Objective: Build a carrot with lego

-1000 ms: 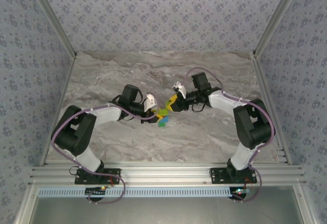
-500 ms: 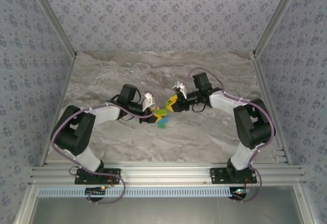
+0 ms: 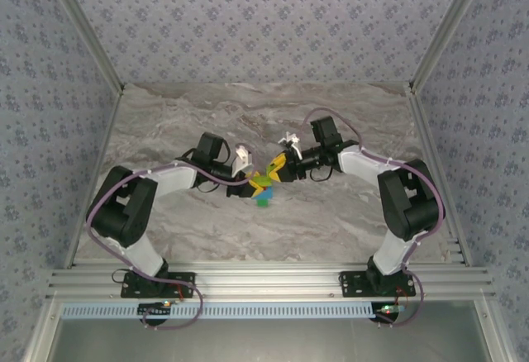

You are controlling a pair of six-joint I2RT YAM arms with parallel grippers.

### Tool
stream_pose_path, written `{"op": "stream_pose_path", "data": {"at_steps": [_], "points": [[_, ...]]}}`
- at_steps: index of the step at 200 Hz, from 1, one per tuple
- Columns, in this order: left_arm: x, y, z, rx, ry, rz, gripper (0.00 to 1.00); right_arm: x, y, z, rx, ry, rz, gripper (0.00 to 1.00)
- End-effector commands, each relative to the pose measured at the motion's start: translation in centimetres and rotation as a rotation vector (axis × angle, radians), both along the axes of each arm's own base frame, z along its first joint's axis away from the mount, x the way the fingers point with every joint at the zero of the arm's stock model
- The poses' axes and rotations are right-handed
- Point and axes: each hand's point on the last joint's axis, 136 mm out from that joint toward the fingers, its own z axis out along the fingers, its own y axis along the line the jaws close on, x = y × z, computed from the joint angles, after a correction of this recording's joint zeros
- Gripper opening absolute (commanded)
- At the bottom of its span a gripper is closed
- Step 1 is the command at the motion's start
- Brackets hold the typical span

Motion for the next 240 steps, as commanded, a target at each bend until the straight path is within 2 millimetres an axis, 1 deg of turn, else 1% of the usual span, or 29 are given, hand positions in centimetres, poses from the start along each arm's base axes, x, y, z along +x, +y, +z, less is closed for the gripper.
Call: {"op": "stream_pose_path", "data": {"at_steps": [1, 74, 102, 144, 151, 162, 190, 221, 240], "points": [[-0.4, -0.1, 0.6, -0.027, 0.030, -0.055, 0.23, -0.1, 0.3, 0.3, 0.009, 0.012, 0.022, 0.25], [-0.1, 0.1, 0.0, -0.015, 0.047, -0.043, 0.22, -0.1, 0.2, -0.4, -0.005, 0.026, 0.020, 0.25], [0.1, 0.1, -0.5, -0.002, 0.061, -0.044, 0.21, -0.2, 0.2, -0.9, -0.015, 0.041, 0.024, 0.25], [0.1, 0.0, -0.5, 0.001, 0.069, -0.049, 0.20, -0.3, 0.3, -1.2, -0.019, 0.052, 0.024, 0.25], [0.2, 0.0, -0.6, 0.002, 0.066, -0.049, 0.18, -0.3, 0.3, -1.2, -0.020, 0.052, 0.024, 0.25], [0.2, 0.0, -0.5, 0.003, 0.065, -0.049, 0.17, -0.3, 0.3, -1.3, -0.020, 0.054, 0.023, 0.25], [0.2, 0.0, -0.6, 0.003, 0.069, -0.050, 0.16, -0.4, 0.3, -2.0, -0.037, 0.056, 0.004, 0.24], [0.3, 0.0, -0.5, 0.002, 0.066, -0.047, 0.16, -0.3, 0.4, -2.1, -0.036, 0.049, -0.007, 0.24], [0.3, 0.0, -0.5, 0.003, 0.067, -0.047, 0.16, -0.3, 0.5, -2.5, -0.035, 0.055, -0.009, 0.24]]}}
